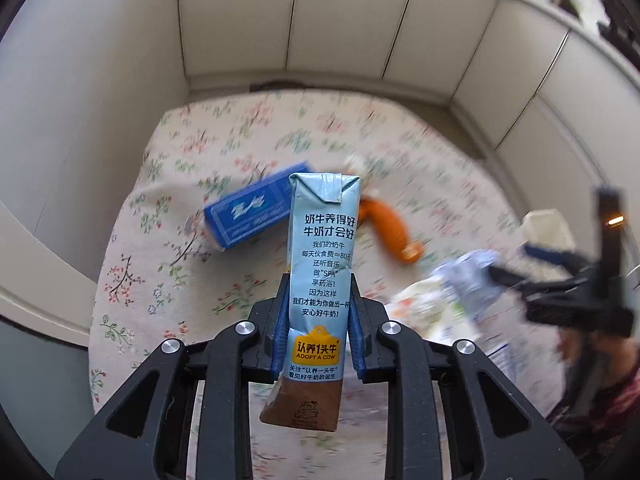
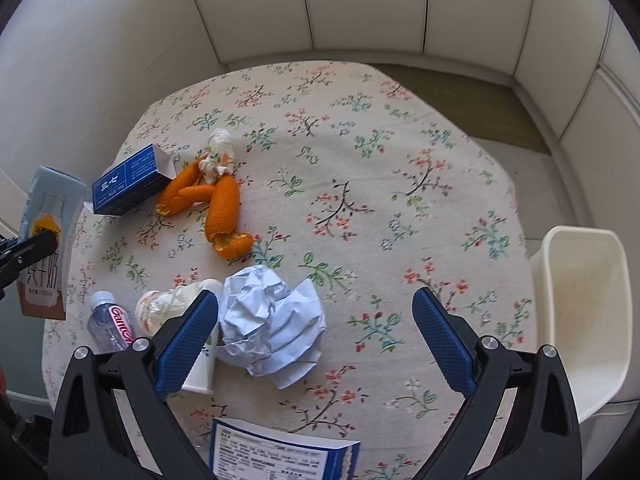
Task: Collect trash
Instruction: 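Grasp the crumpled foil ball with the right tool while the left tool holds the carton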
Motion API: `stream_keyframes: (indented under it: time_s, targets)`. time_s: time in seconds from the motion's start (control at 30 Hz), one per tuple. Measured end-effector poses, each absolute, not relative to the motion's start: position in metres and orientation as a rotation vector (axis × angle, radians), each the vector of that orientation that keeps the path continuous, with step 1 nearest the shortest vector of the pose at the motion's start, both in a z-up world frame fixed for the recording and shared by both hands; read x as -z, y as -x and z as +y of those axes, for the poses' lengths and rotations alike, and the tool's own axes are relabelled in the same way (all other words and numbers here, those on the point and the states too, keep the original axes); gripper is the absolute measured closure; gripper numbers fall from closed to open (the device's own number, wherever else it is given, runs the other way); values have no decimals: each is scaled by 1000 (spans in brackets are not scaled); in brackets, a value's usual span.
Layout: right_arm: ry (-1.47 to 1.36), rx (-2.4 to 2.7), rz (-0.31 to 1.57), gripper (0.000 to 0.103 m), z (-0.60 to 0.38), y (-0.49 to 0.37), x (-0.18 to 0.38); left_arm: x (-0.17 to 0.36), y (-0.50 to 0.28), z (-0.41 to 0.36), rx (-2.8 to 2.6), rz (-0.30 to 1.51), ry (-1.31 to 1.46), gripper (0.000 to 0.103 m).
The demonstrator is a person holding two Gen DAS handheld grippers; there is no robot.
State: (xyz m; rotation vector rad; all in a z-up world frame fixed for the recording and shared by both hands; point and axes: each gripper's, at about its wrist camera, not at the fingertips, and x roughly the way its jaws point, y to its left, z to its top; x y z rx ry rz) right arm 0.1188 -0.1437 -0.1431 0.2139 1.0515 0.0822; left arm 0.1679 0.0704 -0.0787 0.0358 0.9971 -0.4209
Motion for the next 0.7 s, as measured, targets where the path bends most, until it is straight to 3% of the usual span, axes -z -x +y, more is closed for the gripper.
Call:
stream_keyframes:
  time_s: [0.23, 0.3, 0.33, 0.37, 0.47, 0.5, 0.7]
  targets:
    - [-309, -98, 1092, 8, -141, -126, 156, 31, -147, 57, 472, 866, 68, 79]
    - [-307, -110, 1095, 13, -140, -125, 156, 29, -149, 57, 476, 862, 74, 79]
    - [-302, -115, 1099, 26, -139, -125, 156, 30, -149, 57, 475, 865, 74, 79]
    - [-295, -115, 1106, 47, -138, -125, 157, 31, -151, 58, 473, 870, 75, 79]
    - [-329, -146, 1108, 78, -141, -125, 158, 37, -153, 59, 464, 888, 79, 79]
    - [-327, -141, 1102, 83, -142, -124, 155, 37, -152, 59, 459, 889, 78, 79]
    - [-311, -147, 1046, 83, -140, -118, 142, 36, -151, 58, 447, 873, 80, 79]
